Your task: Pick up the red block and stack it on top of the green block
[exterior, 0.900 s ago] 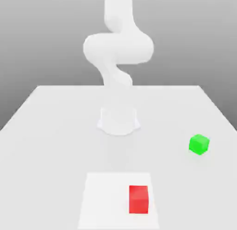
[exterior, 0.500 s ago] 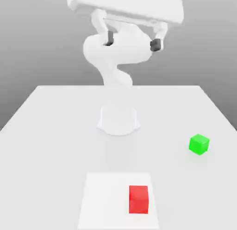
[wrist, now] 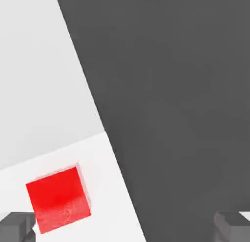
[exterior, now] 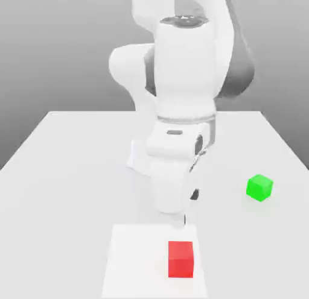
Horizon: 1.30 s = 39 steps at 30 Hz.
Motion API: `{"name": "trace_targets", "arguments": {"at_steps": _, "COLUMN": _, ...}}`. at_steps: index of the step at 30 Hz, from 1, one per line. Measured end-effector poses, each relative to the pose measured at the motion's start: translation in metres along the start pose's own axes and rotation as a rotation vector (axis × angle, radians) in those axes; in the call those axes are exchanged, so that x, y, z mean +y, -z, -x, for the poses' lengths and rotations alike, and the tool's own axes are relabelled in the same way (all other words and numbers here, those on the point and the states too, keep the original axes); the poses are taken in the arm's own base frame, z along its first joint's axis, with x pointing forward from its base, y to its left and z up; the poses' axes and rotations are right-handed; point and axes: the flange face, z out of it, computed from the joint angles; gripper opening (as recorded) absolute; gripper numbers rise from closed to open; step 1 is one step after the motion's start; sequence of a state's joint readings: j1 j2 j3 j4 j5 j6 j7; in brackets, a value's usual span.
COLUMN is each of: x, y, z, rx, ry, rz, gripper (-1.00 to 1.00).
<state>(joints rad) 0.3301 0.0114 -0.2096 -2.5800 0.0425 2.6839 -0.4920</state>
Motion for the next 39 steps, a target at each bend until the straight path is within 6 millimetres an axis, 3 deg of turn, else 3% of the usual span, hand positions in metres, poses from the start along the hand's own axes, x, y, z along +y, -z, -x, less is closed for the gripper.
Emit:
{"name": "trace_targets", "arguments": {"at_steps": 4, "x": -0.011, "y": -0.053, "z": 0.019, "rx": -0.078, "ry": 0.155, "rz": -0.029, "gripper": 0.0}}
{"name": "trace_targets", "arguments": {"at_steps": 9, "x": -0.013, "y": -0.111, "z": 0.026, "rx": -0.088, "ry": 0.175, "rz": -0.034, "gripper": 0.0}}
{"name": "trace_targets", "arguments": {"at_steps": 10, "x": -0.013, "y": -0.117, "z": 0.027, "rx": -0.088, "ry": 0.175, "rz": -0.034, "gripper": -1.0}}
{"name": "trace_targets", "arguments": {"at_steps": 16, "x": -0.014, "y": -0.12, "z": 0.028, "rx": -0.09, "ry": 0.175, "rz": -0.036, "gripper": -1.0}}
{"name": "trace_targets", "arguments": {"at_steps": 18, "x": -0.013, "y": -0.108, "z": 0.026, "rx": -0.09, "ry": 0.176, "rz": -0.035, "gripper": -1.0}}
{"name": "trace_targets", "arguments": {"at_steps": 22, "x": -0.012, "y": -0.065, "z": 0.022, "rx": -0.09, "ry": 0.176, "rz": -0.035, "gripper": -1.0}}
{"name": "trace_targets", "arguments": {"at_steps": 23, "x": -0.022, "y": -0.057, "z": 0.02, "rx": -0.088, "ry": 0.198, "rz": -0.04, "gripper": -1.0}}
{"name": "trace_targets", "arguments": {"at_steps": 24, "x": -0.045, "y": -0.052, "z": 0.015, "rx": -0.084, "ry": 0.252, "rz": -0.049, "gripper": -1.0}}
{"name": "trace_targets", "arguments": {"at_steps": 26, "x": -0.111, "y": -0.042, "z": 0.005, "rx": -0.076, "ry": 0.406, "rz": -0.067, "gripper": -1.0}}
{"name": "trace_targets", "arguments": {"at_steps": 29, "x": -0.198, "y": -0.03, "z": 0.013, "rx": -0.068, "ry": 0.618, "rz": -0.088, "gripper": -1.0}}
{"name": "trace_targets", "arguments": {"at_steps": 33, "x": -0.273, "y": -0.015, "z": 0.044, "rx": -0.065, "ry": 0.83, "rz": -0.096, "gripper": -1.0}}
{"name": "trace_targets", "arguments": {"at_steps": 37, "x": -0.345, "y": -0.002, "z": 0.093, "rx": -0.067, "ry": 1.082, "rz": -0.085, "gripper": -1.0}}
{"name": "trace_targets", "arguments": {"at_steps": 39, "x": -0.36, "y": -0.008, "z": 0.107, "rx": -0.067, "ry": 1.141, "rz": -0.077, "gripper": -1.0}}
